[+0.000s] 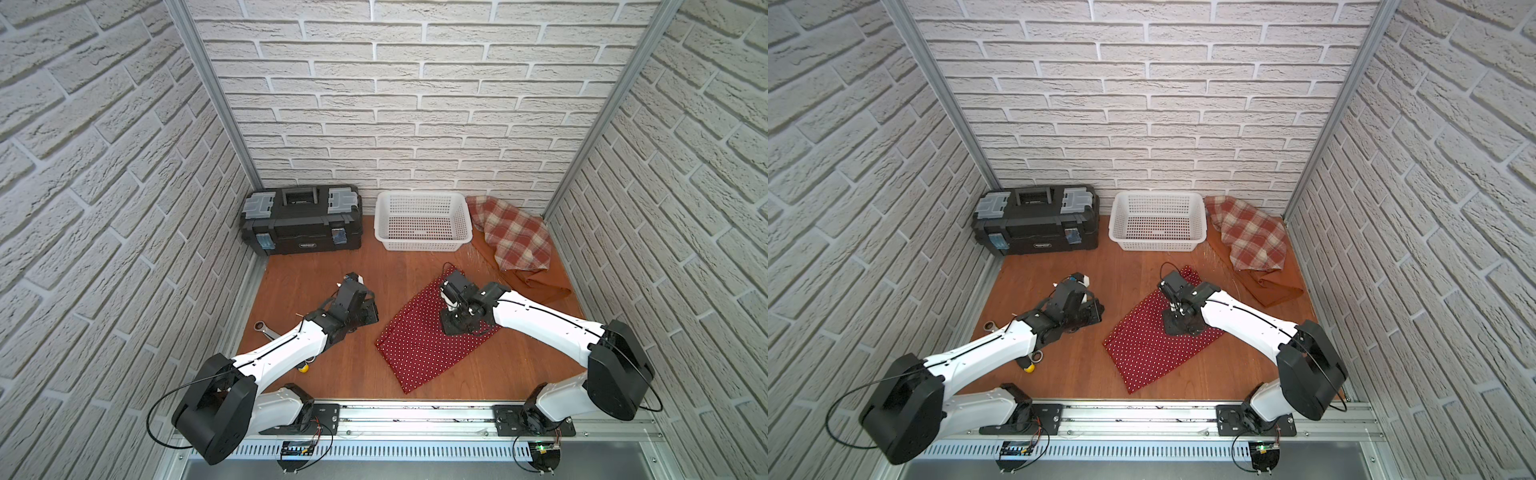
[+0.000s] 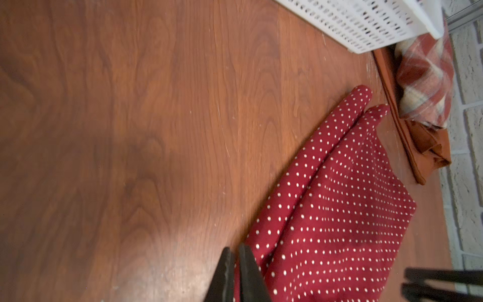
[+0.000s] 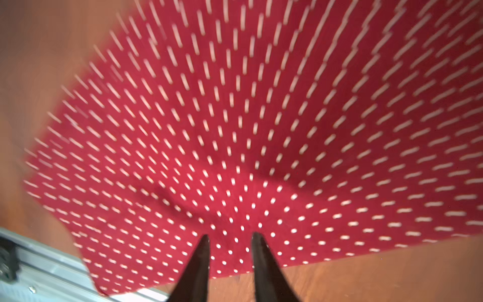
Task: Roll up the skirts
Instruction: Adjust the skirt at the center of the board.
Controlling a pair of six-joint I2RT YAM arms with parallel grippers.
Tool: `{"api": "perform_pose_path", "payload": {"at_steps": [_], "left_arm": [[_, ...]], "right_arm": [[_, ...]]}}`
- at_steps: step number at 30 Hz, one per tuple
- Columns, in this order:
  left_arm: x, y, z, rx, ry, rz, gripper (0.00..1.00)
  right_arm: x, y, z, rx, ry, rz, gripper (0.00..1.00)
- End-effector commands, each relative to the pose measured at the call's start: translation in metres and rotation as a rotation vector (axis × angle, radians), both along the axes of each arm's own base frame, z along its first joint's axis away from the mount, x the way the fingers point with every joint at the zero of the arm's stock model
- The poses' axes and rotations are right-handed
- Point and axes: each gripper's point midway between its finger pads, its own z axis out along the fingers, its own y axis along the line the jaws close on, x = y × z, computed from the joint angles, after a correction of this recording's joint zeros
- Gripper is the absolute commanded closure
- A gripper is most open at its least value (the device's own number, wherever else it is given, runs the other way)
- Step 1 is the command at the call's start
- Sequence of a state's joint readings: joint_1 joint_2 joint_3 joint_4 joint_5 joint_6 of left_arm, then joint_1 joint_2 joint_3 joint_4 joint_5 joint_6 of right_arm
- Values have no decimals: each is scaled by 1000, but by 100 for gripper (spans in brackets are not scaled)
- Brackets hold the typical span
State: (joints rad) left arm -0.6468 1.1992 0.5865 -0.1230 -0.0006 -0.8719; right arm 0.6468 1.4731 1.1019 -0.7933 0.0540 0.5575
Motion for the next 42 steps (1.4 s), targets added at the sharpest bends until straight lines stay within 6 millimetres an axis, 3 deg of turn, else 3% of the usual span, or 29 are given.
{"api": "perform_pose_path", "payload": {"at_steps": [1, 5, 11, 19, 24, 25, 34, 36, 39, 40, 42], "left_arm": [[-17, -4, -4, 39, 5, -43, 76], [-24, -2, -13, 105, 15, -100, 58], [-30, -7, -28, 203, 64, -201, 53], [-41, -21, -41, 205, 101, -287, 56], [-42, -29, -50, 194, 121, -316, 74], [-43, -29, -52, 195, 125, -316, 75], [-45, -31, -48, 178, 125, -329, 90], [-46, -31, -45, 181, 126, -340, 87], [-46, -28, -35, 203, 109, -345, 63], [-46, -26, -32, 207, 104, -342, 56], [-46, -24, -25, 208, 90, -344, 52]], "right_arm": [[51, -40, 22, -197, -156, -86, 52], [111, -50, 12, -168, -173, -214, 47], [154, -65, -22, -143, -101, -349, 46], [170, -67, -44, -71, -94, -391, 50], [179, -61, -49, -31, -102, -389, 64], [179, -63, -58, -41, -87, -392, 66], [175, -73, -70, -66, -45, -420, 58], [173, -74, -69, -68, -46, -420, 57], [172, -77, -69, -70, -54, -431, 55], [173, -76, -70, -62, -54, -429, 57], [174, -75, -75, -51, -46, -428, 65]]}}
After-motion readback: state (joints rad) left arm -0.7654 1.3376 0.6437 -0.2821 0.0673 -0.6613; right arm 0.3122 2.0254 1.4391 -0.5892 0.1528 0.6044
